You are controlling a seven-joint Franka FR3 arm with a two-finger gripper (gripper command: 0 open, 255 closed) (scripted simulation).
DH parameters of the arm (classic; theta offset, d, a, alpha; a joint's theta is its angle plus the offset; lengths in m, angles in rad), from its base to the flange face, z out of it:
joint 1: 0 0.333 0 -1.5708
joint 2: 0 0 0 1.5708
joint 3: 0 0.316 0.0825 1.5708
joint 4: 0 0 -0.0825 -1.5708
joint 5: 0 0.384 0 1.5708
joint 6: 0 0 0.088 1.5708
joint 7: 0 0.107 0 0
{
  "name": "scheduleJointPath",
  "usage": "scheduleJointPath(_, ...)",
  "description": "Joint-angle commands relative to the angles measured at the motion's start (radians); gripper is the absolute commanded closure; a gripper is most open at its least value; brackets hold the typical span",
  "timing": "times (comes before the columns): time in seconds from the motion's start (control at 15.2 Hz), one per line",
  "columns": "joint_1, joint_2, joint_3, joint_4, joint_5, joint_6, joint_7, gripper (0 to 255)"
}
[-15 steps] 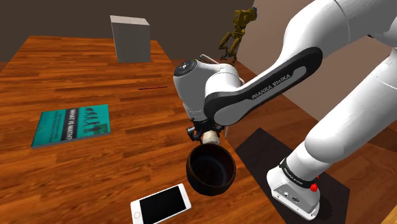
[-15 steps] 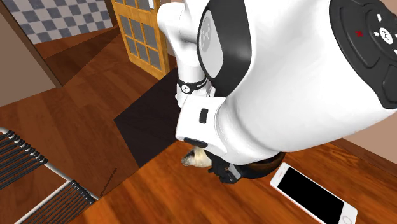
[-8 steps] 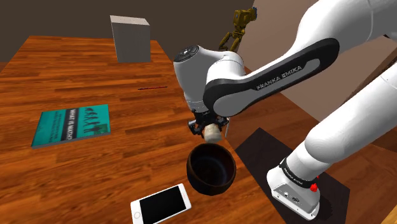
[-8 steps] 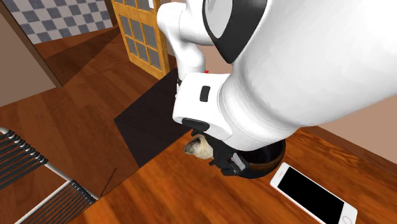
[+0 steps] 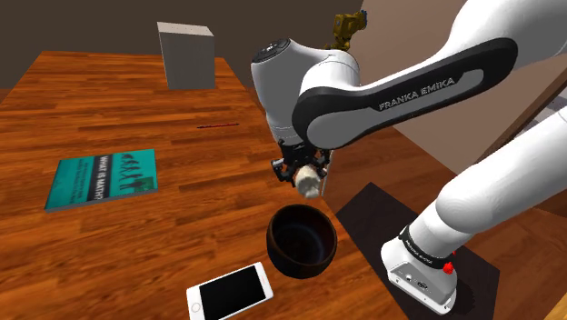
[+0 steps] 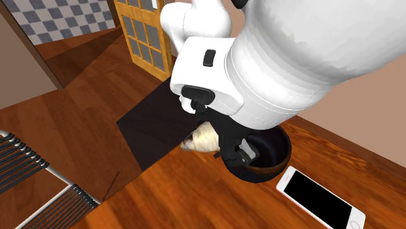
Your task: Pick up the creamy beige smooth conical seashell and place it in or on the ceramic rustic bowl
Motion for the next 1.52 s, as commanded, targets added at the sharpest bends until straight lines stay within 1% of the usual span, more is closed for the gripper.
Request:
scheduleJointPath(0.0, 0.003, -0.016, -0.006, 0.018, 0.009, -0.030, -0.012, 255)
scheduleJointPath(0.46, 0.009, -0.068, -0.029, 0.076, 0.030, -0.124, -0.052, 255)
scheduleJointPath(0.53, 0.009, -0.068, -0.030, 0.076, 0.030, -0.125, -0.052, 255)
scheduleJointPath(0.86, 0.071, -0.099, 0.035, 0.092, 0.109, -0.173, 0.039, 255)
scheduleJointPath(1.12, 0.113, -0.100, 0.097, 0.126, 0.161, -0.209, 0.127, 255)
scheduleJointPath(1.45, 0.106, -0.067, 0.121, 0.080, 0.151, -0.139, 0.149, 255)
